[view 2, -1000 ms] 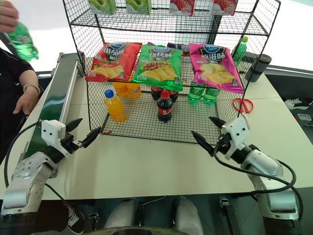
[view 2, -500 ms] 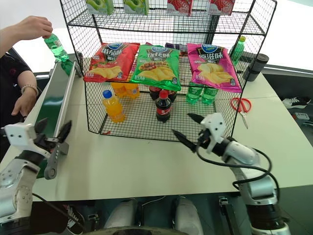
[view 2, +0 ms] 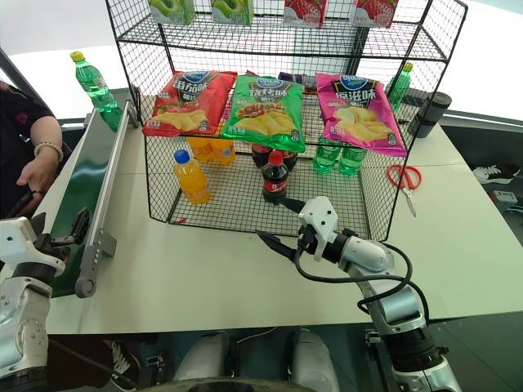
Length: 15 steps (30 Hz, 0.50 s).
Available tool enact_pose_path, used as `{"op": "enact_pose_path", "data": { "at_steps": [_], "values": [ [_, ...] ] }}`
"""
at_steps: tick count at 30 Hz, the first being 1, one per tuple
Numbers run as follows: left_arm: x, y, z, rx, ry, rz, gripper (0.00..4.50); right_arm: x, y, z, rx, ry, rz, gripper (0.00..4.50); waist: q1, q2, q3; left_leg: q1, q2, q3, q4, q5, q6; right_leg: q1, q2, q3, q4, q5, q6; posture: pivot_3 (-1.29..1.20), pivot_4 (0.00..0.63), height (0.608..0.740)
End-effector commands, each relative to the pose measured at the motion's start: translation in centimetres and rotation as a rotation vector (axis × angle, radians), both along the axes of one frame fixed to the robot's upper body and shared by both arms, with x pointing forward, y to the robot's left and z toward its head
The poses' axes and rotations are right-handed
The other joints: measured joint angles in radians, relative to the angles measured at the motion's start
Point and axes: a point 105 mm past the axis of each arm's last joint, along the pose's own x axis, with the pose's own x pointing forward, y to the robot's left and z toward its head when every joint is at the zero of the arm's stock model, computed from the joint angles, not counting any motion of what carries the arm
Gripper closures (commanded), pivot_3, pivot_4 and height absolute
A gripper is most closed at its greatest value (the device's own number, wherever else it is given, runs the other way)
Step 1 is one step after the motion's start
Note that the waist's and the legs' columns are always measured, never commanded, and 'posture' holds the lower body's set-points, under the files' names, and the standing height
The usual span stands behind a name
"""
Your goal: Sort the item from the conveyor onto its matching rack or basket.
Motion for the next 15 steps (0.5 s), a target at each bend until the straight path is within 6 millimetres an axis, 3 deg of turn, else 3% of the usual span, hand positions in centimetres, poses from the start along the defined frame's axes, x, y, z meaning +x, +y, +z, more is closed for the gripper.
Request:
{"op": "enact_pose_path", "data": {
  "at_steps": [1, 15],
  "values": [
    [0.27, -0.07, 0.91, 0.029, -0.027, 0.012, 0.0, 0.1, -0.07, 0.85, 0.021, -0.047, -0.01, 0.03, 0.0, 0.0, 0.0, 0.0, 0.0, 0.0, 0.0, 0.0, 0.0, 0.0, 0.0, 0.0, 0.0, 0.0, 0.0, 0.0, 0.15, 0.734],
    [0.34, 0.25, 1.05, 0.054, -0.025, 0.038, 0.0, 0.6, 0.61, 1.24, 0.024, -0.058, 0.014, 0.03, 0.0, 0.0, 0.0, 0.0, 0.0, 0.0, 0.0, 0.0, 0.0, 0.0, 0.0, 0.0, 0.0, 0.0, 0.0, 0.0, 0.15, 0.734]
  ]
}}
